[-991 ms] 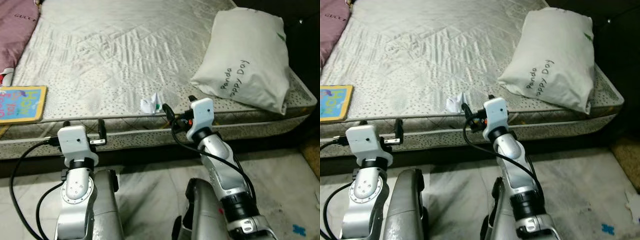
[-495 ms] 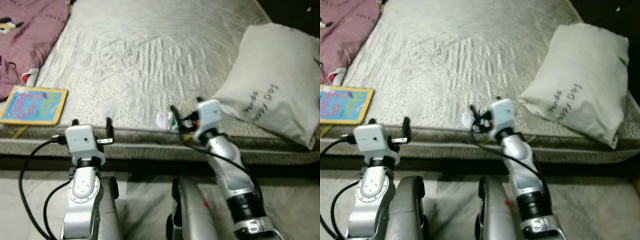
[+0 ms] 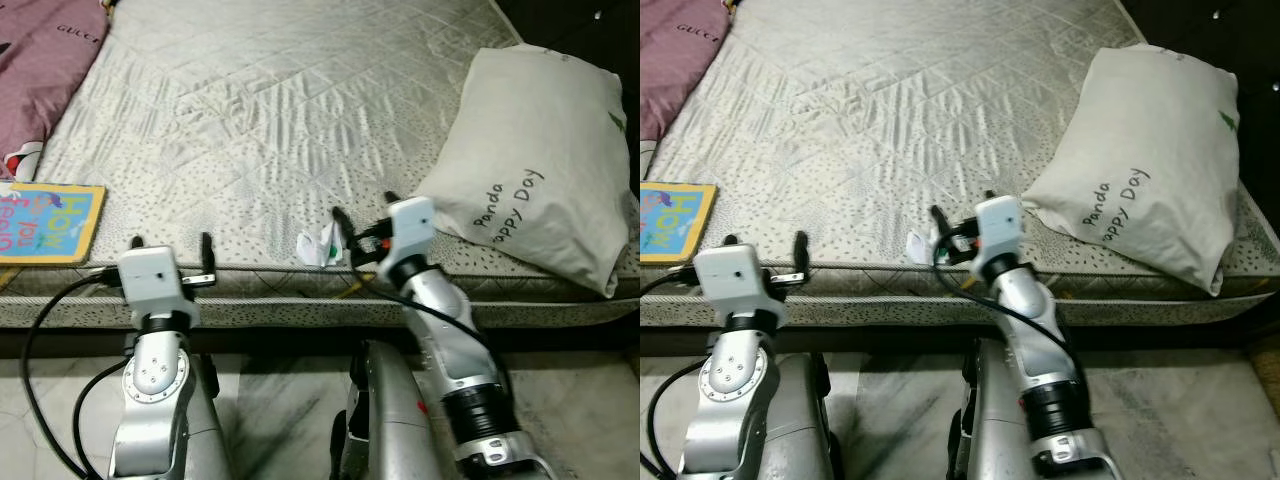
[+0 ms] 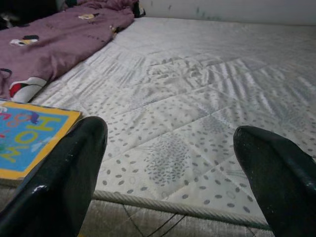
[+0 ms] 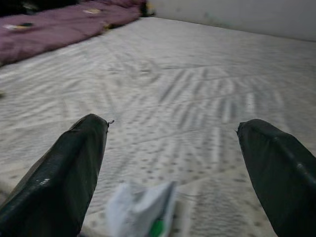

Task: Clean up the room

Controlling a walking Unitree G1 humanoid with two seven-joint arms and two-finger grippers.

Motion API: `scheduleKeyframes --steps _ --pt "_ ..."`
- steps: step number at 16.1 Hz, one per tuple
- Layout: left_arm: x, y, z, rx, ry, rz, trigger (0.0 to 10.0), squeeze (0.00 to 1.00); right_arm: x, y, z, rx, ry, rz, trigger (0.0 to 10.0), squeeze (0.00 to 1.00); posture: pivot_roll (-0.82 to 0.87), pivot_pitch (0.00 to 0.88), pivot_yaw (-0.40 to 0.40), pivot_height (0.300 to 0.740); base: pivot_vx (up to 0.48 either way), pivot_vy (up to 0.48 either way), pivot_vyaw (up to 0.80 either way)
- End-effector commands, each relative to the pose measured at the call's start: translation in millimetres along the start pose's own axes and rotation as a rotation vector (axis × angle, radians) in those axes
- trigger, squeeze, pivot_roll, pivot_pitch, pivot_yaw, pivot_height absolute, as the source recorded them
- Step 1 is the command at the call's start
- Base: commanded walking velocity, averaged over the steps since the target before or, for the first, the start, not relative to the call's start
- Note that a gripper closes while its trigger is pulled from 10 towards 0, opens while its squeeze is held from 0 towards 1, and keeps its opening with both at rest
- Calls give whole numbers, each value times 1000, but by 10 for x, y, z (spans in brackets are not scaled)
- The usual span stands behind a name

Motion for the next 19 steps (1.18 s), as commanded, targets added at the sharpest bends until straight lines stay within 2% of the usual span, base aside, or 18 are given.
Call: scheduleKeyframes --steps 1,2,4,6,8,10,12,14,19 --pt "-30 8 25 9 18 4 10000 0 -29 -11 15 6 14 -1 10000 0 19 140 -95 511 0 0 0" --pt "-32 46 32 33 18 6 10000 0 -61 27 8 35 41 7 10000 0 22 141 -97 496 0 0 0" --pt "-3 75 85 45 4 -13 10000 0 -122 161 6 133 89 15 10000 0 36 147 -100 496 0 0 0" --pt "76 118 272 51 1 -43 10000 0 -231 271 26 183 142 41 10000 0 78 180 -87 496 0 0 0" --pt "54 173 372 53 22 -58 10000 0 -281 267 -35 164 147 29 10000 0 104 186 -82 496 0 0 0" --pt "62 206 400 48 23 -70 10000 0 -297 247 -116 147 158 23 10000 0 117 185 -92 496 0 0 0" --pt "179 273 441 68 0 -97 10000 0 -223 237 -320 129 154 18 10000 0 169 226 -101 496 0 0 0" --pt "213 286 547 67 20 -120 10000 0 -191 208 -450 94 166 26 10000 0 205 258 -97 496 0 0 0" --pt "253 275 634 70 32 -138 10000 0 -212 205 -588 47 243 65 10000 0 242 290 -99 496 0 0 0"
Point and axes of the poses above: a point about 5 cm out from each wrist's last joint towards the gripper, its own z axis pointing back from the gripper into the wrist, its own x axis along the axis of the wrist's last joint, y = z × x, the point moved 3 cm from there along -z, pointing out of the wrist towards the gripper, and after that the axes turned 13 degrees about z, right-handed, at the moved point
